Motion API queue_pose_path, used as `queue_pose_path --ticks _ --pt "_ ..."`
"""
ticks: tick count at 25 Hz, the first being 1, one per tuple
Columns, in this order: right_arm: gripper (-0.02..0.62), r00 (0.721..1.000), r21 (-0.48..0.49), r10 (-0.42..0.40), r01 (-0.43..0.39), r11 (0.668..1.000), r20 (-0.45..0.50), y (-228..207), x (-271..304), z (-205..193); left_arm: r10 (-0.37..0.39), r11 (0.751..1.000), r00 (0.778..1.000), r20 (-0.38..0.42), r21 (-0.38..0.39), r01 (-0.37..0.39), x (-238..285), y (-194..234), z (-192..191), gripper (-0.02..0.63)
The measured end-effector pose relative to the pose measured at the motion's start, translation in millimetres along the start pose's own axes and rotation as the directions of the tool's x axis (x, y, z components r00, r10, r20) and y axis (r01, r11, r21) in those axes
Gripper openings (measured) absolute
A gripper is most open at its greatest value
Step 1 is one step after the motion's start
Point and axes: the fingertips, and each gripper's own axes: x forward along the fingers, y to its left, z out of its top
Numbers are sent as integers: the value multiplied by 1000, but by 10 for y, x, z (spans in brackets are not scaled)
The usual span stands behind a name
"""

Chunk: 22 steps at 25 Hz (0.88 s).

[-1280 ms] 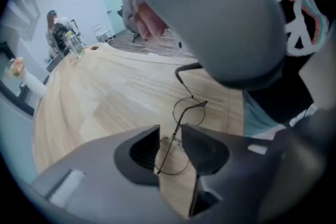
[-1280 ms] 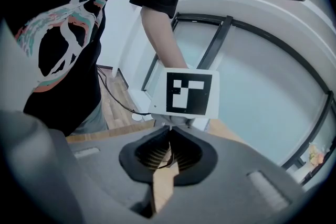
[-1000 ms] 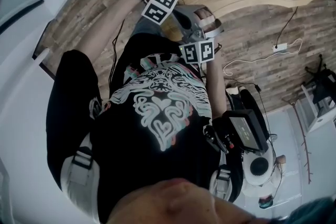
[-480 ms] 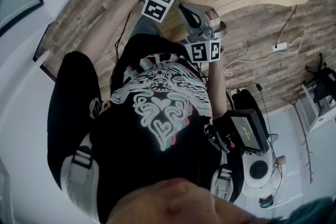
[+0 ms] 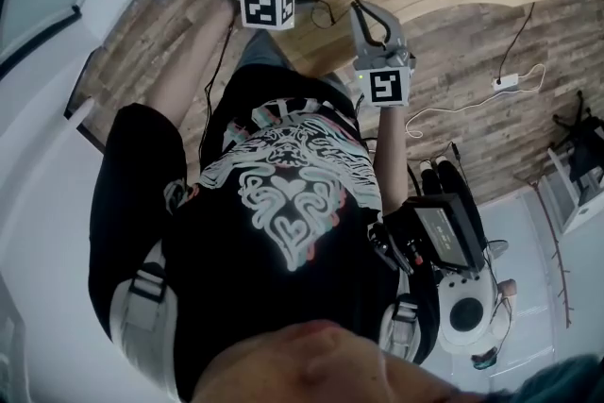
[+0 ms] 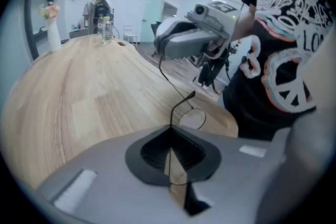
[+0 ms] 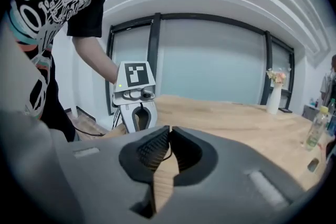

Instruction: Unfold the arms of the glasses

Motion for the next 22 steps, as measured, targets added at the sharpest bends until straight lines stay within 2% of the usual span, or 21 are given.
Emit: queue_pose_path --ticks 5,9,12,16,19,22 --pt "14 1000 80 -6 7 997 -13 -30 0 -82 45 983 988 145 -182 -18 -147 129 79 -9" --pt "14 1000 148 -16 16 989 -5 -72 0 -114 123 943 958 260 -330 -31 -309 283 104 -11" --pt "14 1000 189 -25 24 982 1 -111 -14 -114 197 895 918 345 -445 -25 -440 380 78 -11" --pt "14 999 214 -33 25 976 34 -157 -36 -68 292 818 851 436 -574 13 -645 463 58 -11" --pt "14 998 234 -36 24 972 44 -175 -74 30 349 767 803 484 -639 52 -800 478 65 -11" --pt "14 996 238 -48 30 971 70 -233 -119 135 387 737 760 523 -670 86 -912 478 102 -11"
